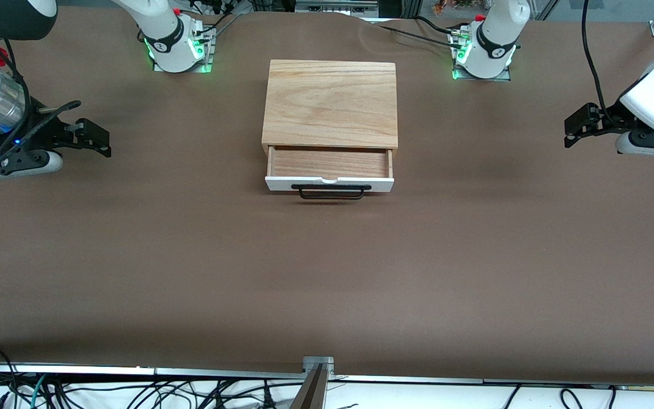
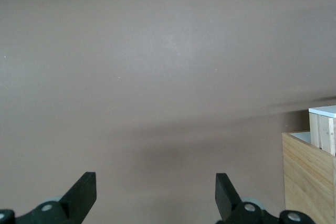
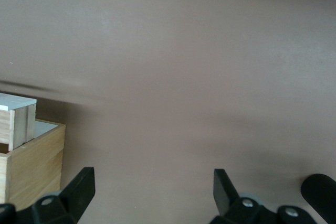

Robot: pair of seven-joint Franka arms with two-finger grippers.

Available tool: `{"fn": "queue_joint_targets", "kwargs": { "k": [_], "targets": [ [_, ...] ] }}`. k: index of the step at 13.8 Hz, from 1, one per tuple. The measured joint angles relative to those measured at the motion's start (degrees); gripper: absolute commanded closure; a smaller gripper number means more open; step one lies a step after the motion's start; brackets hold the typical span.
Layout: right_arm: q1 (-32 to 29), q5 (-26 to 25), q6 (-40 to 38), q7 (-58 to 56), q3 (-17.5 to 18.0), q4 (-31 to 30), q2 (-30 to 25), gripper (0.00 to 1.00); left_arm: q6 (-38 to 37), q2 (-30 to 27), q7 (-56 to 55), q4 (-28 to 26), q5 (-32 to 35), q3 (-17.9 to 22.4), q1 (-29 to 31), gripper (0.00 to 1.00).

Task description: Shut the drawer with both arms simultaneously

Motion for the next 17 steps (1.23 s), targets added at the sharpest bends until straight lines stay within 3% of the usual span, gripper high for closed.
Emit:
{"fn": "queue_joint_targets", "kwargs": {
  "k": [17],
  "targets": [
    [0.09, 0.49, -1.41, 0.65, 0.33, -0.04, 0.49, 0.00, -0.07, 0.10, -0.26, -0.07, -0.01, -1.23, -0.08, 0.00]
  ]
}}
